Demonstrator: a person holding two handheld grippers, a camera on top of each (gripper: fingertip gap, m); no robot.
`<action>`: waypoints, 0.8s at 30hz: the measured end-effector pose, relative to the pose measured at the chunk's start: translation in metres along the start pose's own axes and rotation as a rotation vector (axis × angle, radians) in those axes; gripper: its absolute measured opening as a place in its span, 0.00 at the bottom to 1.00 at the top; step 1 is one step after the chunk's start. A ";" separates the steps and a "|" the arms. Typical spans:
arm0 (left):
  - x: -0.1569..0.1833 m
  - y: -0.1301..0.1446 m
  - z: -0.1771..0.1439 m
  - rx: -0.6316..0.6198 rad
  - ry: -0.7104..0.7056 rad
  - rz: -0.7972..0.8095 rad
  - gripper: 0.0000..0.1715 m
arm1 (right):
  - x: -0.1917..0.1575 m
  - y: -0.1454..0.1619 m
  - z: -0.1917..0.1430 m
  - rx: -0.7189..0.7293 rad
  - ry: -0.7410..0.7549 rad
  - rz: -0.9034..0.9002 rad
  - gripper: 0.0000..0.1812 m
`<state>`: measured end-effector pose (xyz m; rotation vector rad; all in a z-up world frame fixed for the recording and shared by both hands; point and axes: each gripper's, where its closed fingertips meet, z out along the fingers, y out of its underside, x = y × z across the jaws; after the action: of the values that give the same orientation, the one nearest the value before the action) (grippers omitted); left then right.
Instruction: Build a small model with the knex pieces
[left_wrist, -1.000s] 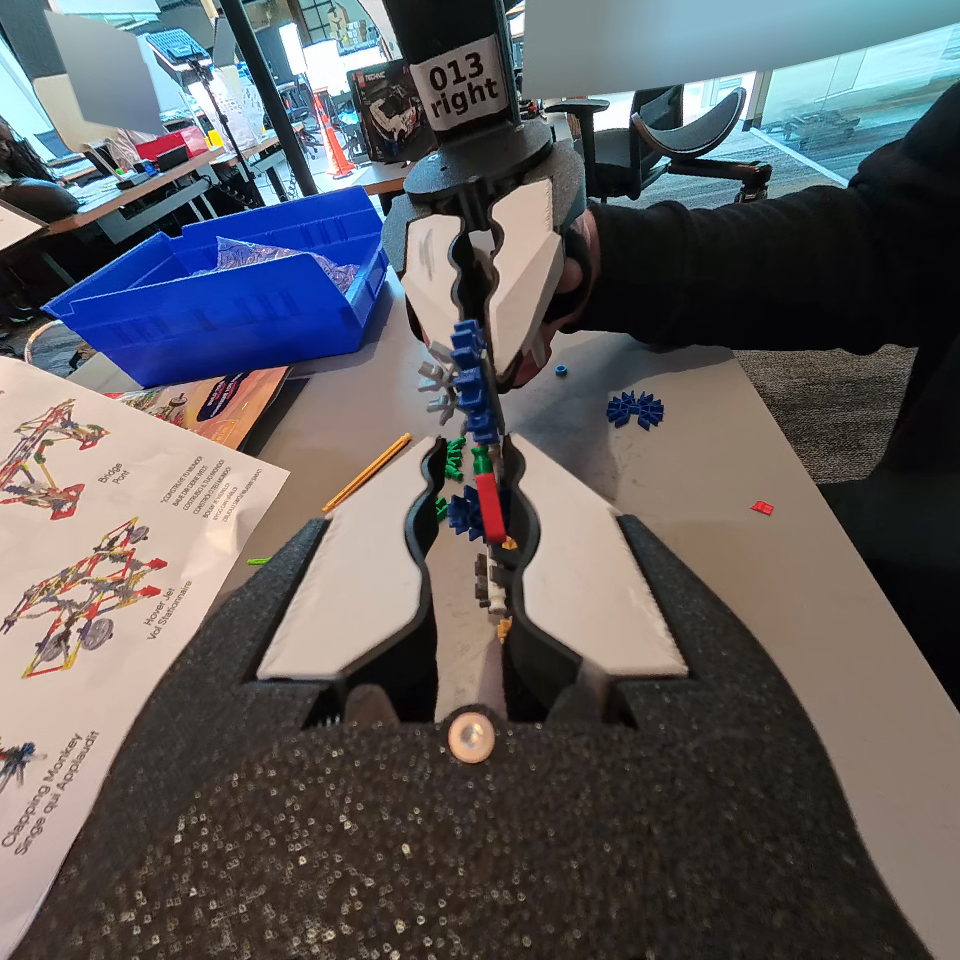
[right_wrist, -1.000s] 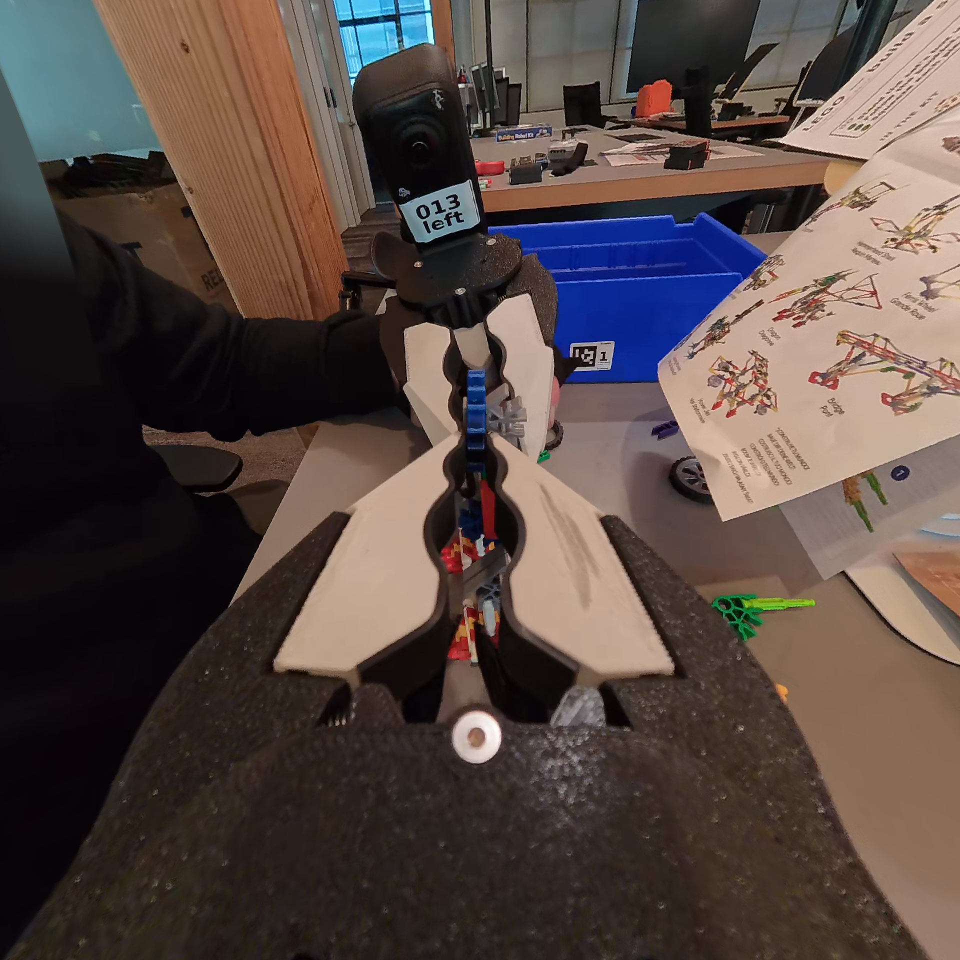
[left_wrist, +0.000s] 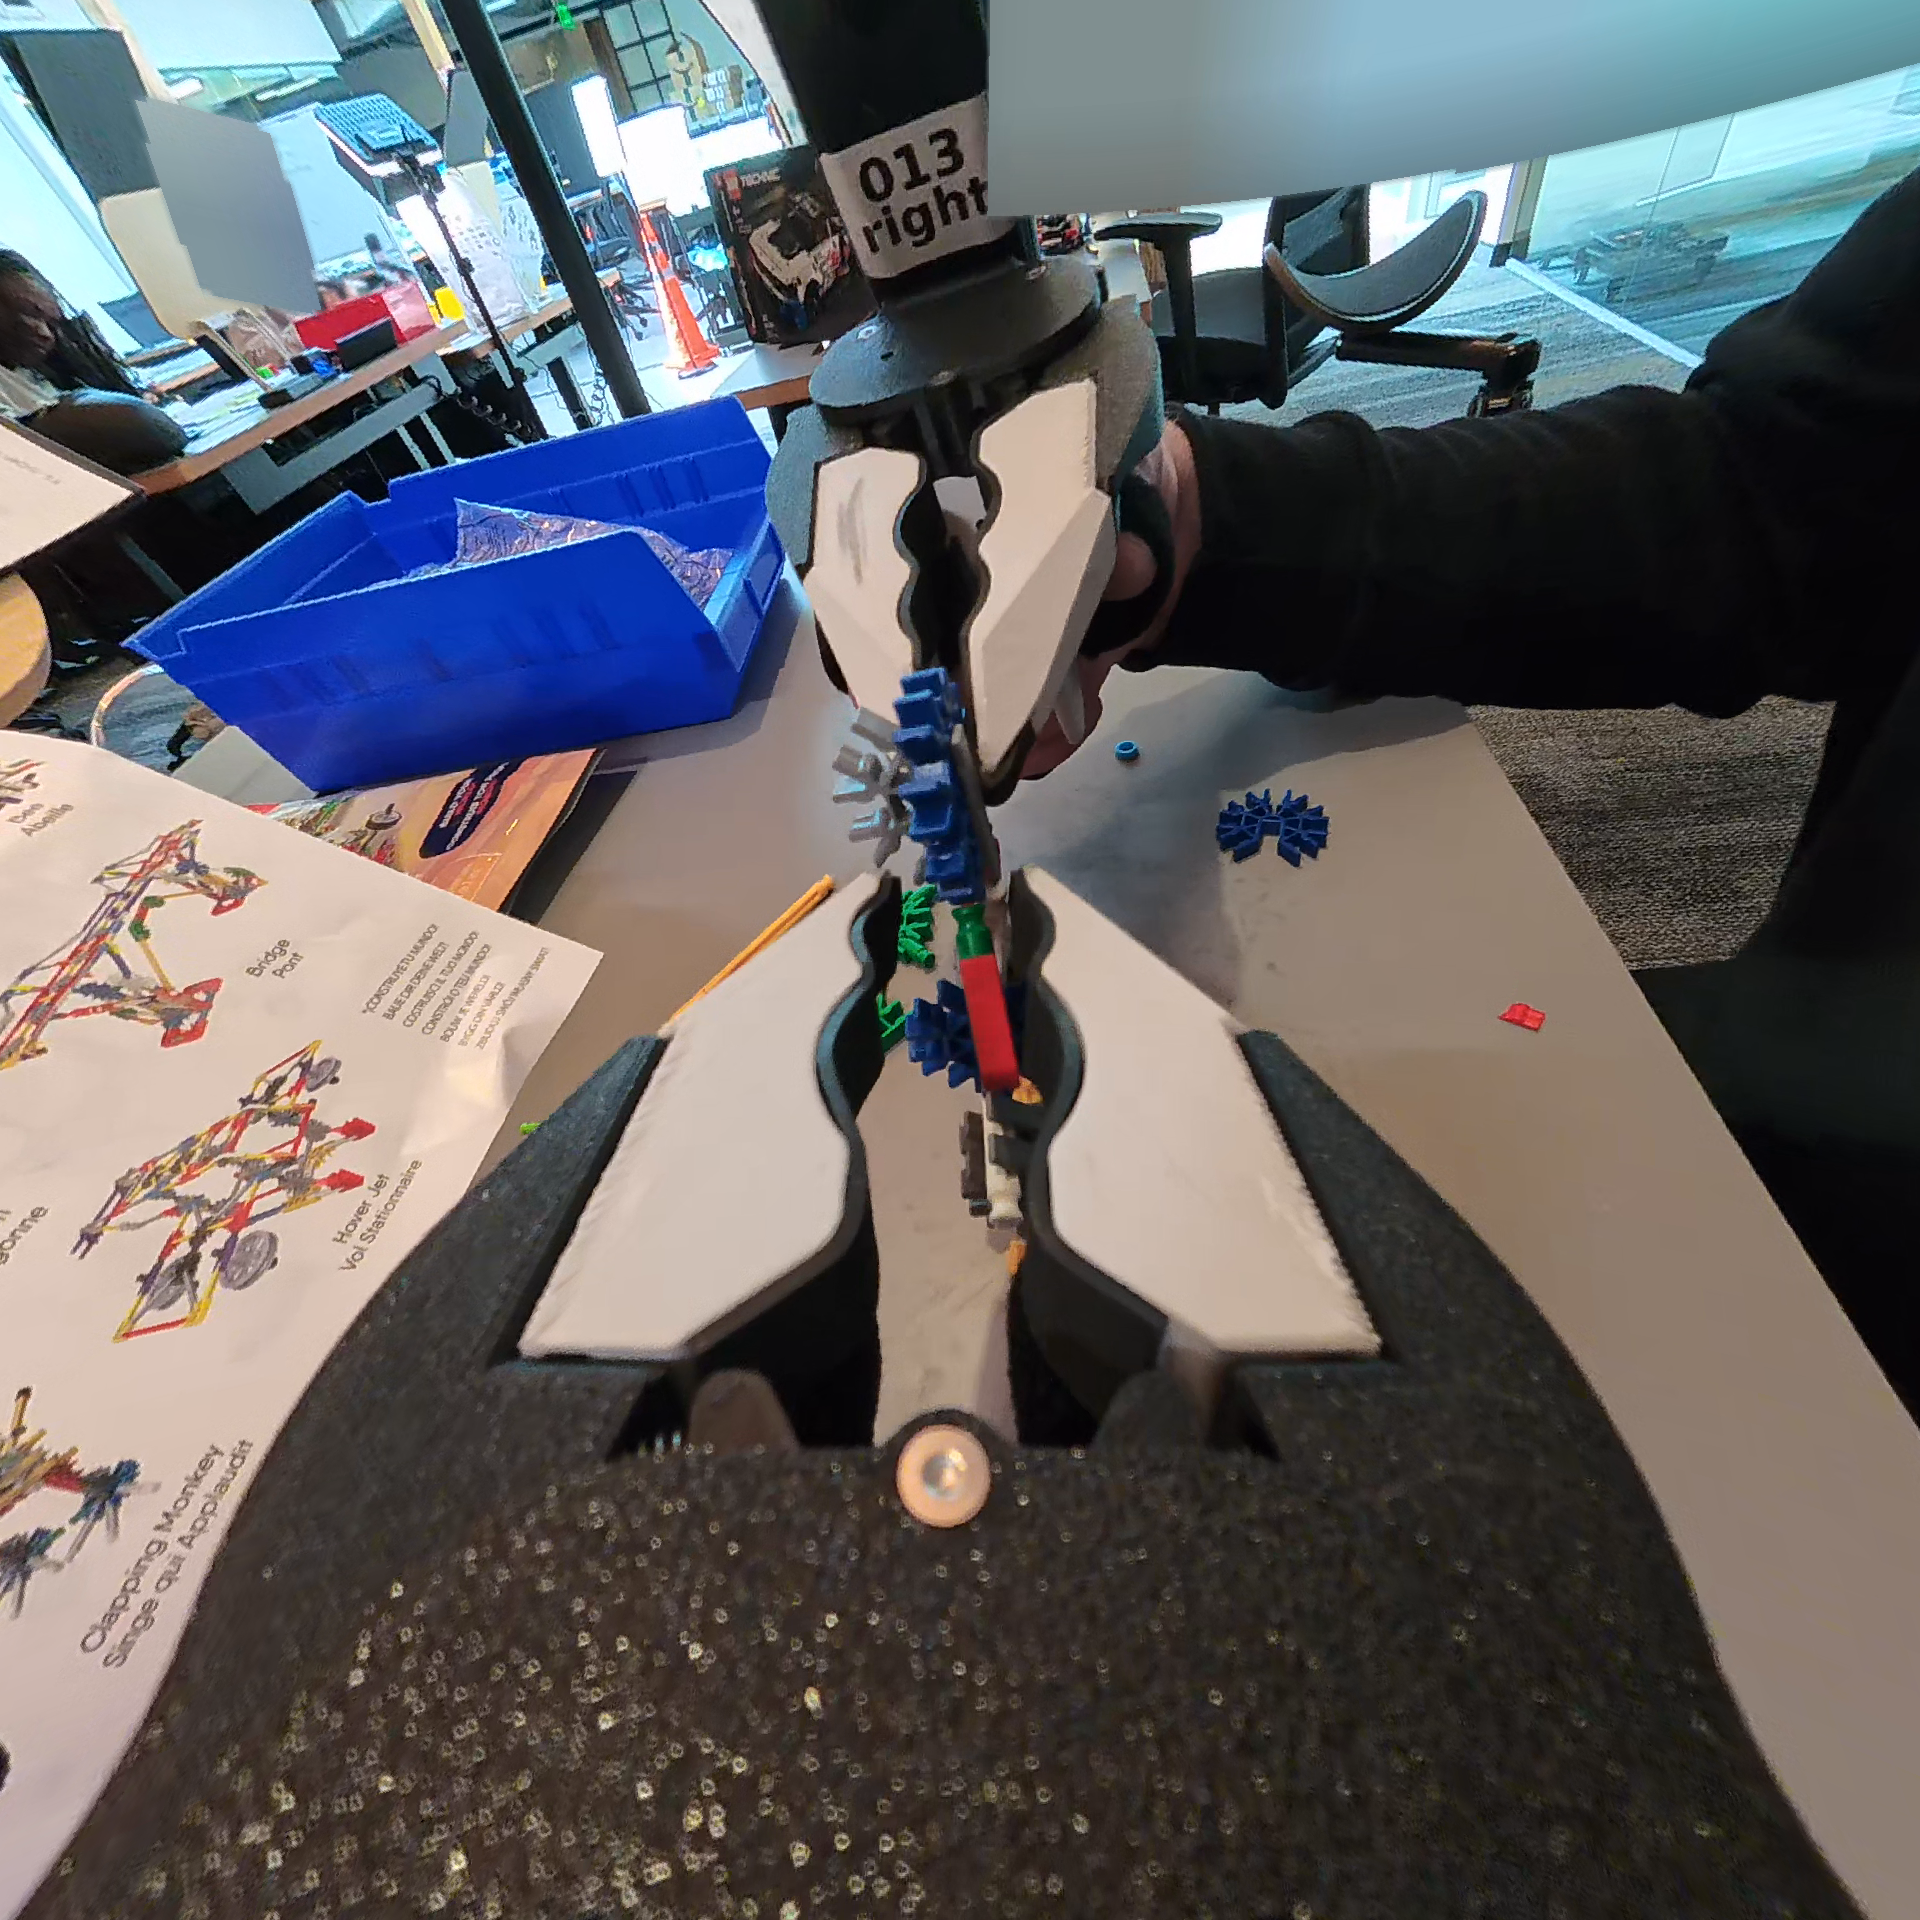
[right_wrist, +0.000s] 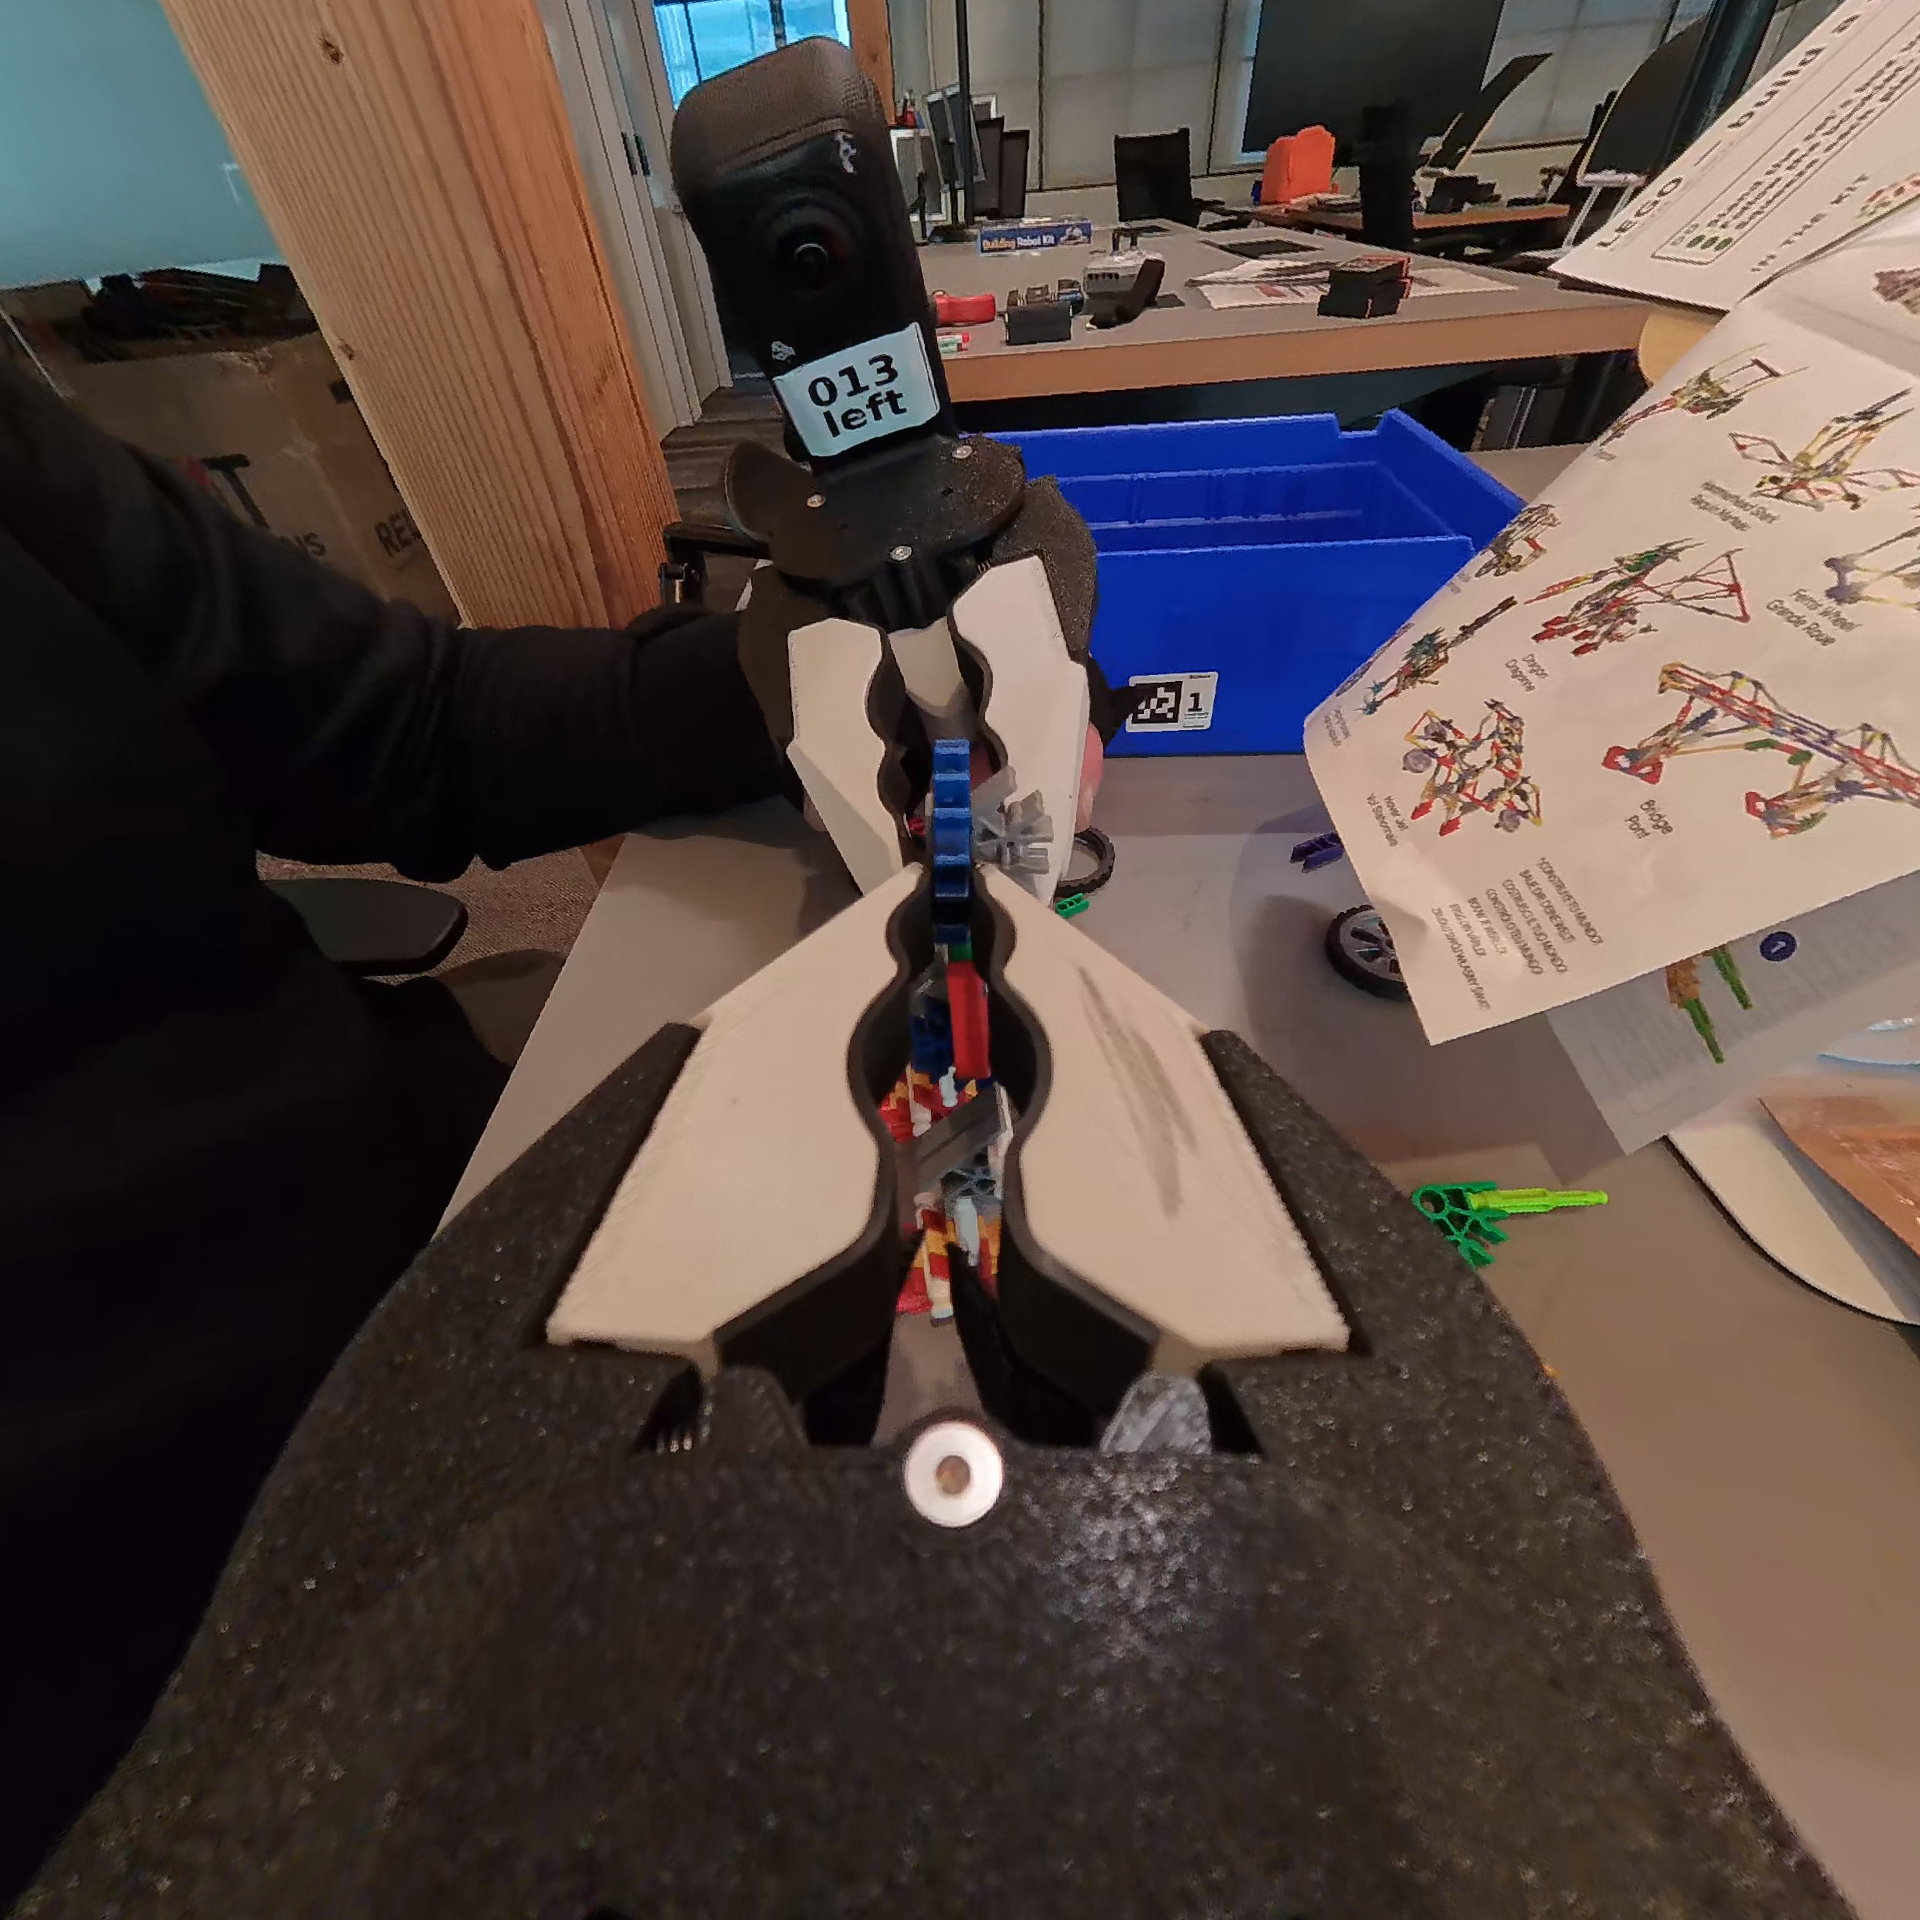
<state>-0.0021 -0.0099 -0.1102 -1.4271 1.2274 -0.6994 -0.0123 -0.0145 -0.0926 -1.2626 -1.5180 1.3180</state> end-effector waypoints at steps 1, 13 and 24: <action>0.000 0.000 0.000 0.002 0.001 -0.002 0.11 | 0.000 0.000 0.000 -0.001 0.001 -0.002 0.03; -0.001 -0.005 -0.001 0.040 0.007 -0.027 0.10 | 0.002 -0.003 0.000 0.003 0.031 -0.034 0.03; -0.006 -0.008 0.001 0.084 0.000 -0.096 0.08 | 0.006 -0.006 -0.001 0.020 0.049 -0.033 0.03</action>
<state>-0.0011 -0.0047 -0.1018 -1.4234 1.1221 -0.8072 -0.0138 -0.0079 -0.0872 -1.2430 -1.4820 1.2695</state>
